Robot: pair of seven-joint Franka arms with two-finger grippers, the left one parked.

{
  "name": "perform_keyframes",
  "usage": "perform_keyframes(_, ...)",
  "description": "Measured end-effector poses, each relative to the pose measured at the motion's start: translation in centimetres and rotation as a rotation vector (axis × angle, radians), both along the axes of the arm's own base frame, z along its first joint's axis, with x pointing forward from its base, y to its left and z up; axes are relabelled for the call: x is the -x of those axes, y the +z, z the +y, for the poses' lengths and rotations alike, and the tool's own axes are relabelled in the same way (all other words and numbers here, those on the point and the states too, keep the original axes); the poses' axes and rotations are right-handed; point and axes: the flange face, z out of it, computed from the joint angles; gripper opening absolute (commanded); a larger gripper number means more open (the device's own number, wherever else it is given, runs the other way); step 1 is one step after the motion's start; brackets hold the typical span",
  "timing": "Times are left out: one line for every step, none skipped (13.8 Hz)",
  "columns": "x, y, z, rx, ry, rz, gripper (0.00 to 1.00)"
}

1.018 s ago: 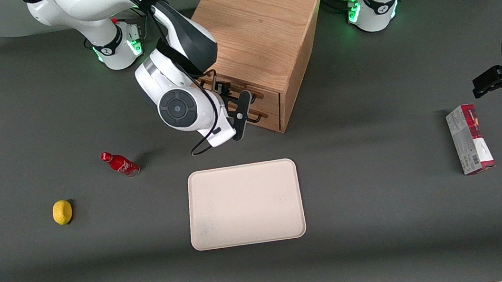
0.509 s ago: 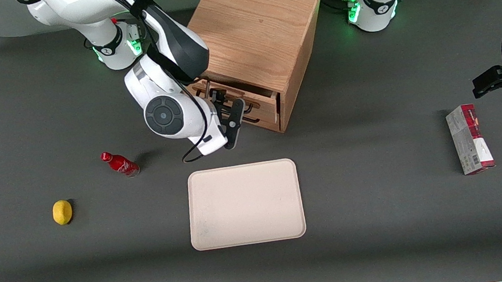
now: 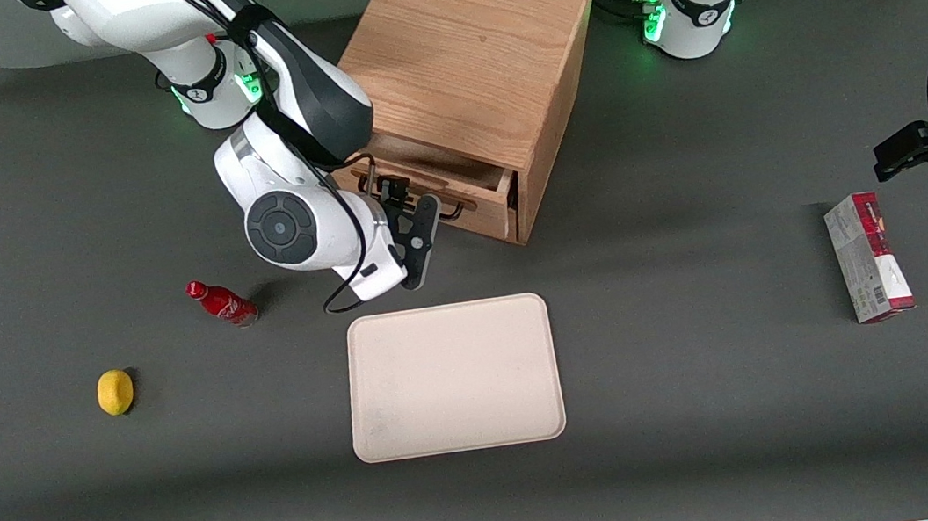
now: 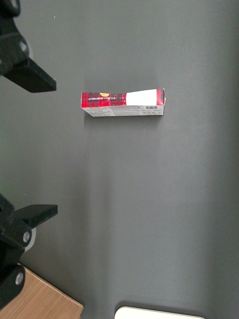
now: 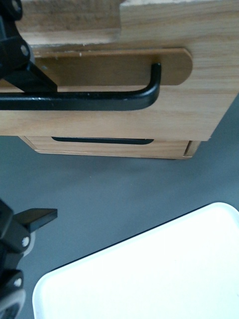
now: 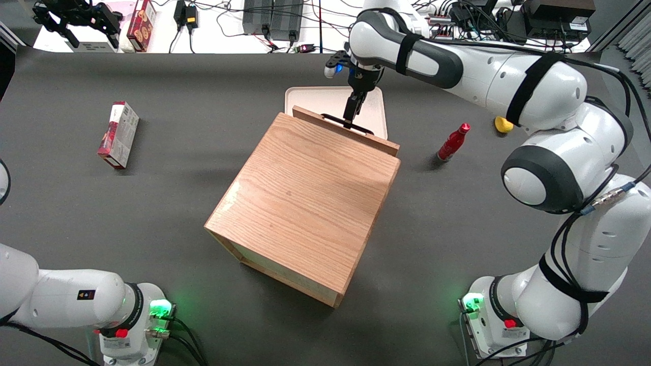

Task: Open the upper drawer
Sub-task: 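Pull the upper drawer outward by its handle with the right gripper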

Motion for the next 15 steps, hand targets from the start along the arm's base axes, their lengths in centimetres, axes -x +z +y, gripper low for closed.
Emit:
perform_keyframes(-0.1, 0.0, 0.0, -0.001, -0.002, -0.002, 1.0)
perform_keyframes(-0.1, 0.0, -0.1, -0.001, -0.003, -0.003, 1.0)
perform_keyframes(-0.2, 0.0, -0.2, -0.001, -0.005, -0.004, 1.0)
perform_keyframes(-0.2, 0.0, -0.2, -0.001, -0.006, -0.005, 1.0)
perform_keyframes(-0.3, 0.0, -0.2, -0.002, -0.007, -0.007, 1.0)
perform_keyframes(-0.4, 0.0, -0.3, -0.004, -0.009, -0.011, 1.0)
perform_keyframes(-0.5, 0.0, -0.4, -0.005, -0.013, -0.016, 1.0)
perform_keyframes(-0.7, 0.0, -0.6, -0.006, -0.018, -0.019, 1.0)
perform_keyframes(-0.9, 0.0, -0.7, -0.007, -0.022, -0.023, 1.0)
perform_keyframes(-1.1, 0.0, -0.8, -0.011, -0.028, -0.032, 1.0)
perform_keyframes(-1.2, -0.1, -0.8, -0.014, -0.032, -0.04, 1.0)
perform_keyframes(-1.4, -0.2, -0.8, -0.016, -0.035, -0.045, 1.0)
perform_keyframes(-1.6, -0.2, -1.0, -0.016, -0.04, -0.046, 1.0)
perform_keyframes(-1.8, -0.3, -1.3, -0.017, -0.045, -0.048, 1.0)
perform_keyframes(-2.0, -0.3, -1.6, -0.017, -0.052, -0.049, 1.0)
